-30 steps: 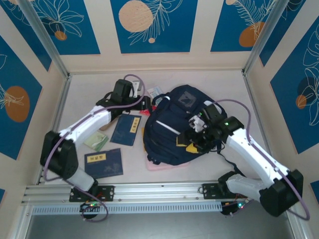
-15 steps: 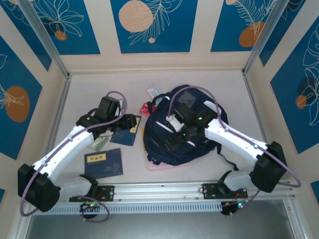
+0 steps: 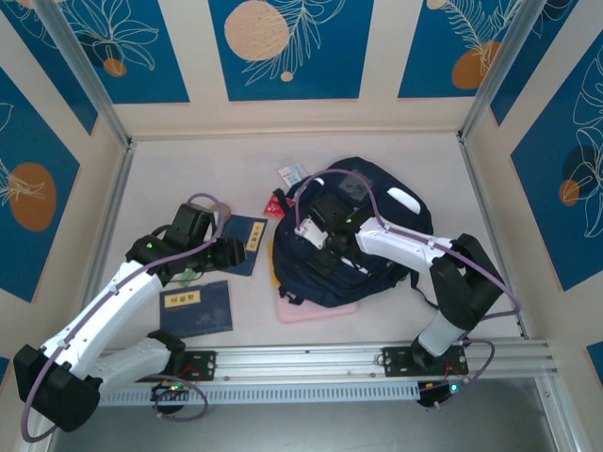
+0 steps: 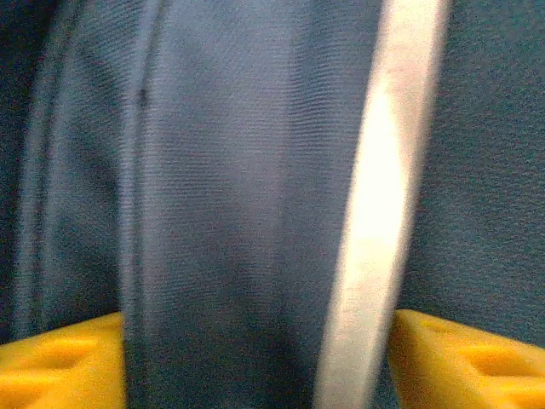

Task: Pack the student bag
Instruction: Open the student bag at the center of the table.

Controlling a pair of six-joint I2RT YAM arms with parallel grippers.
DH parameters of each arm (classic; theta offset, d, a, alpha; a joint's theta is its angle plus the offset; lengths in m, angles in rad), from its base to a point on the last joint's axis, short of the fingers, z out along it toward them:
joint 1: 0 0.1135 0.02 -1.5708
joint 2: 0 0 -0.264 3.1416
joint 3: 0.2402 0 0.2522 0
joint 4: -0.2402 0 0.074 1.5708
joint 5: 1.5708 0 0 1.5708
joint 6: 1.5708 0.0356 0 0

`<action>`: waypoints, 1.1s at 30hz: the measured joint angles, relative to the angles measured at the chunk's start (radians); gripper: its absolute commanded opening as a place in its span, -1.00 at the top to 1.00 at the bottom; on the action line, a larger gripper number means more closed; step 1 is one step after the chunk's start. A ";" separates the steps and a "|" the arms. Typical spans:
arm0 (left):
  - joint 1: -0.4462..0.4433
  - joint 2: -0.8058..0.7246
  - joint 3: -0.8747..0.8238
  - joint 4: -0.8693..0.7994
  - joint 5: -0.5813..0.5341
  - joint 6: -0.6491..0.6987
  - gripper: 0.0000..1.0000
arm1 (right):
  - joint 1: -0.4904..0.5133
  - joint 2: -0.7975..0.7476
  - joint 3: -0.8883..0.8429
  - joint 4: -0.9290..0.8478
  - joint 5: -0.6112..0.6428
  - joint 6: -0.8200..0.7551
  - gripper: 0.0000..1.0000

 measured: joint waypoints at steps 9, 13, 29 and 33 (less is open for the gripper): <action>0.000 0.005 0.029 -0.094 -0.045 0.019 -0.15 | -0.098 -0.020 0.032 0.018 -0.071 0.105 1.00; 0.000 0.035 0.039 -0.105 -0.039 0.020 -0.17 | -0.187 -0.108 0.034 0.003 -0.163 0.206 1.00; 0.013 0.260 0.172 -0.120 -0.173 0.054 -0.76 | -0.439 -0.250 0.058 -0.053 -0.322 0.578 1.00; 0.093 0.364 0.225 -0.092 -0.239 0.071 -0.84 | -0.430 -0.251 0.059 -0.081 -0.306 0.610 1.00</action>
